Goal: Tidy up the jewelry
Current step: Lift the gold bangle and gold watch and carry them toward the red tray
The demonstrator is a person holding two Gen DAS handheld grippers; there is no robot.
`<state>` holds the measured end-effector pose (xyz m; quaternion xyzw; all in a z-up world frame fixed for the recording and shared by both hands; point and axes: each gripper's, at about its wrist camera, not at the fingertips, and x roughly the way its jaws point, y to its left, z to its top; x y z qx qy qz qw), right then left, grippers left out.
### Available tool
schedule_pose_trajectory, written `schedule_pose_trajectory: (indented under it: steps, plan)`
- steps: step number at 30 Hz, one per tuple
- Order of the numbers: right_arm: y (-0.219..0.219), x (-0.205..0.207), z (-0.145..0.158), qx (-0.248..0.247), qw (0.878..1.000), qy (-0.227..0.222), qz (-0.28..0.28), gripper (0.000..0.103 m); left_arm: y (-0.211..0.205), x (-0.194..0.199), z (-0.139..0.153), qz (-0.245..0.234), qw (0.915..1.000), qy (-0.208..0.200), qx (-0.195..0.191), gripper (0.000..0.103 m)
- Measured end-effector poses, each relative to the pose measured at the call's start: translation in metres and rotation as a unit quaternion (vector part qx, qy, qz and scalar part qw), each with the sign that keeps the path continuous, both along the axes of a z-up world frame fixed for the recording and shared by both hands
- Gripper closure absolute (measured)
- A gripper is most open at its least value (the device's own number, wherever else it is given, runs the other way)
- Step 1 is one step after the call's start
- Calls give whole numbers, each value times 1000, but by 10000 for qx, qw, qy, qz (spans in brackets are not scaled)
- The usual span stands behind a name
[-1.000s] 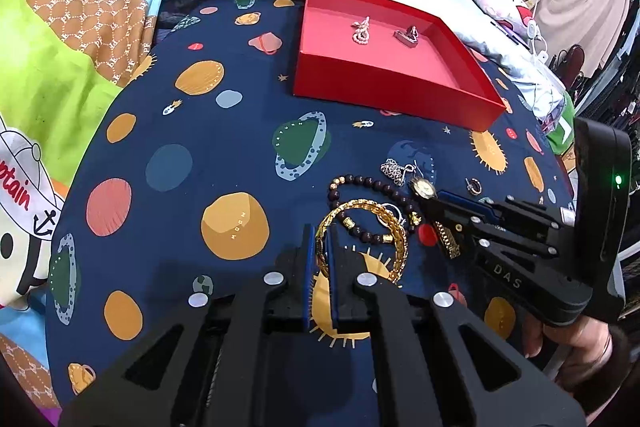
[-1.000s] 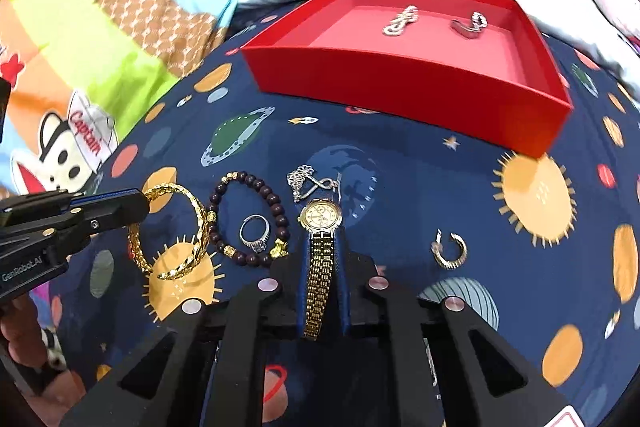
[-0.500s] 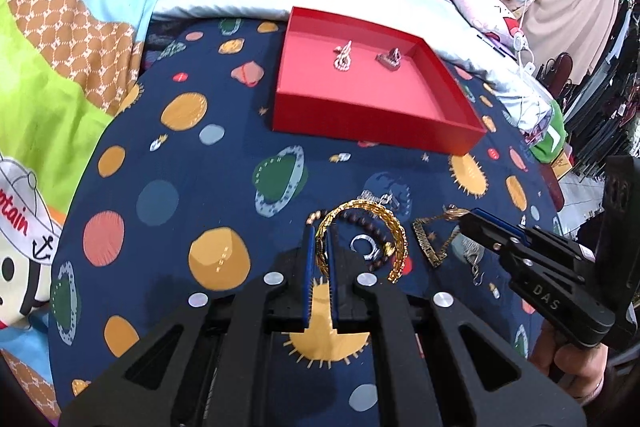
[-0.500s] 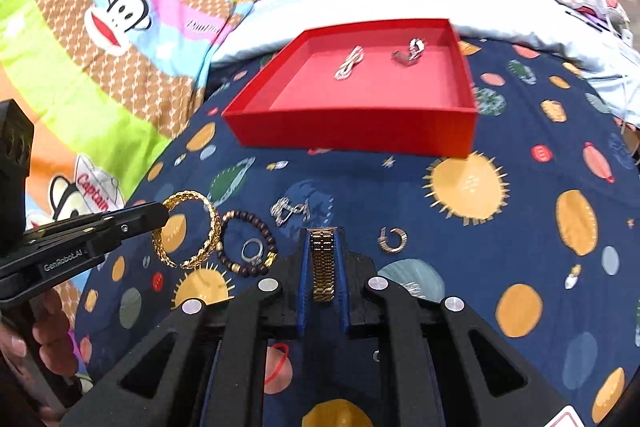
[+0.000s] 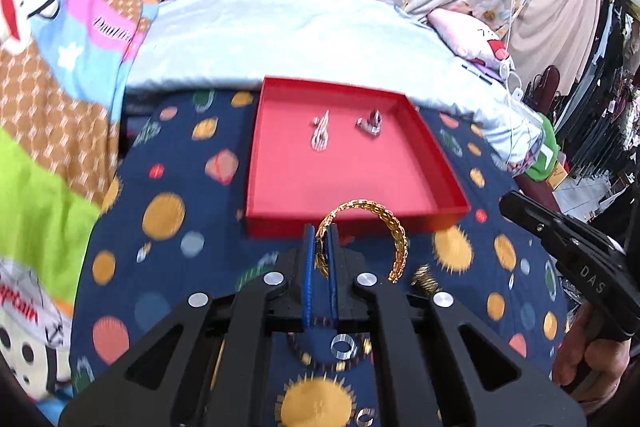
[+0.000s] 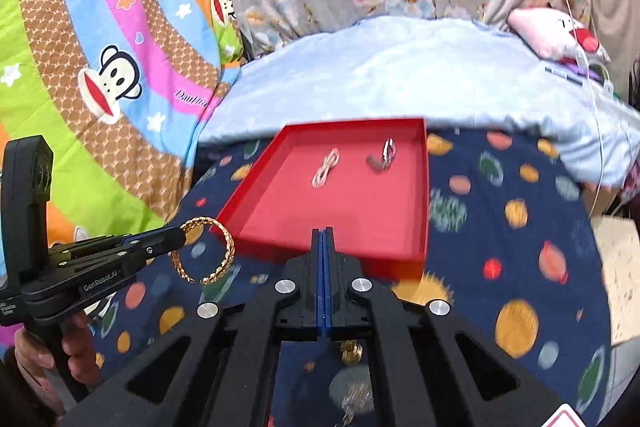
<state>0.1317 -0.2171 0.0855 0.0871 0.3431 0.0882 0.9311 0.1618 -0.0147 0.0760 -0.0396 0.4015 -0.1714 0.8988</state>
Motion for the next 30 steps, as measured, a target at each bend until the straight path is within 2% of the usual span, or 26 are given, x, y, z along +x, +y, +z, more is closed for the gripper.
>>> schedule_pose_trajectory:
  steps: [5, 6, 10, 12, 15, 24, 26, 30]
  plan:
    - [-1, 5, -9, -36, 9995, 286, 117, 102, -3, 11, 6, -5, 10000, -96, -24, 98]
    - [0, 4, -19, -68, 9991, 415, 109, 99, -3, 11, 6, -17, 9999, -100, -25, 98]
    - [9, 2, -55, -109, 9964, 805, 245, 72, -3, 7, -4, -44, 9999, 60, -78, 97]
    - [14, 4, -68, -129, 9946, 959, 369, 71, -3, 3, -10, -53, 9999, 137, -81, 96]
    - [20, 10, -88, -210, 9917, 1188, 446, 71, -3, -1, -16, -63, 9997, 217, -81, 96]
    - [30, 18, -115, -468, 9876, 1406, 516, 71, 2, -9, -26, -47, 9994, 329, -49, 96]
    - [30, 17, -117, -486, 9879, 1393, 487, 74, 4, -8, -31, -32, 9993, 383, -27, 96]
    - [25, 18, -116, -465, 9877, 1443, 388, 91, 11, -7, -44, 72, 9986, 515, 100, 96]
